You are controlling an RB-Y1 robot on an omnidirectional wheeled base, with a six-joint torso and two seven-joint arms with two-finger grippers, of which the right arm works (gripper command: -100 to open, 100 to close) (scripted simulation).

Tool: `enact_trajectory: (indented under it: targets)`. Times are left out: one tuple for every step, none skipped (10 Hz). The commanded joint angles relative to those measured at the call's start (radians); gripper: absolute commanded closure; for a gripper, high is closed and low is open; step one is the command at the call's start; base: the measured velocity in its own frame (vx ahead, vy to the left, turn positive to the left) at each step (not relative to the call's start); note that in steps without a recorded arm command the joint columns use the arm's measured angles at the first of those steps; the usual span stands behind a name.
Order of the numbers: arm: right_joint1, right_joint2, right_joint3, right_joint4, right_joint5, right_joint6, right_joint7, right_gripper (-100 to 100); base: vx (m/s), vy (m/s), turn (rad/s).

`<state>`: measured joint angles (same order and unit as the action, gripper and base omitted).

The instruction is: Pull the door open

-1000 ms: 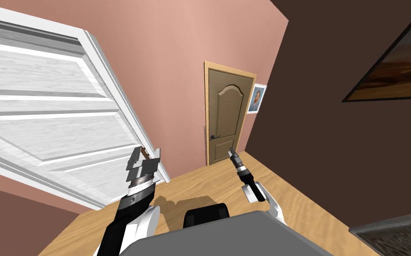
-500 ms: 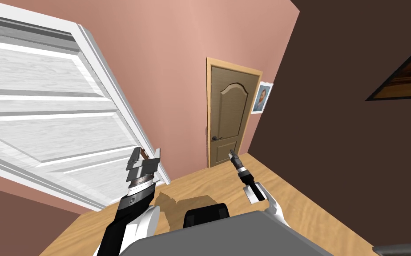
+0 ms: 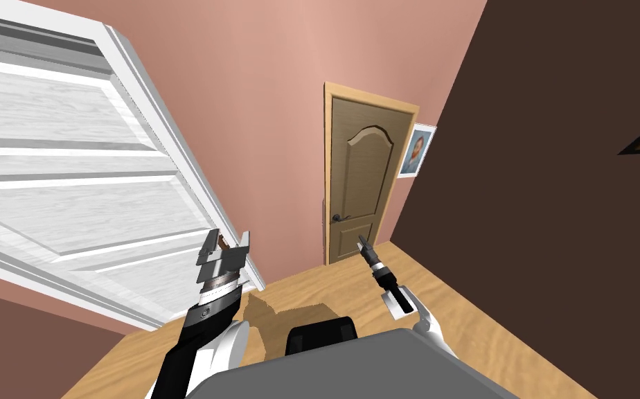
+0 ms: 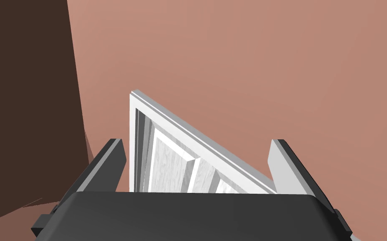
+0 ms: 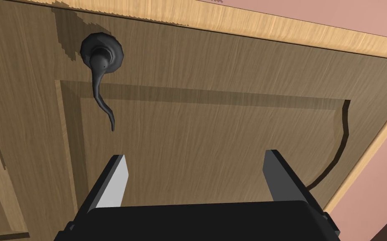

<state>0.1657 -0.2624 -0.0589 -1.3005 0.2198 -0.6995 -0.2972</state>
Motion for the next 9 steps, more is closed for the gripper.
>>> enact_trajectory:
  targets:
    - [-0.011,-0.012,-0.004,0.042,0.003,-0.011,-0.018,-100,0.102,0.000,0.042]
    - [-0.018,-0.018,-0.005,0.067,0.006,-0.016,-0.027,-100,0.096,0.004,0.037]
    - [-0.024,-0.023,-0.007,0.089,0.008,-0.020,-0.035,-100,0.103,-0.002,0.038]
    - [-0.031,-0.028,-0.008,0.112,0.010,-0.025,-0.044,-100,0.101,-0.016,0.040]
    - [-0.037,-0.034,-0.009,0.134,0.012,-0.030,-0.052,-100,0.099,-0.006,0.043]
    - [-0.043,-0.039,-0.011,0.157,0.014,-0.034,-0.061,-100,0.102,-0.002,0.042]
    - [-0.049,-0.044,-0.012,0.178,0.016,-0.039,-0.068,-100,0.103,0.003,0.038]
    - [-0.055,-0.048,-0.013,0.197,0.018,-0.043,-0.076,-100,0.088,-0.017,0.027]
    - [-0.060,-0.053,-0.015,0.217,0.020,-0.047,-0.083,-100,0.098,-0.023,0.036]
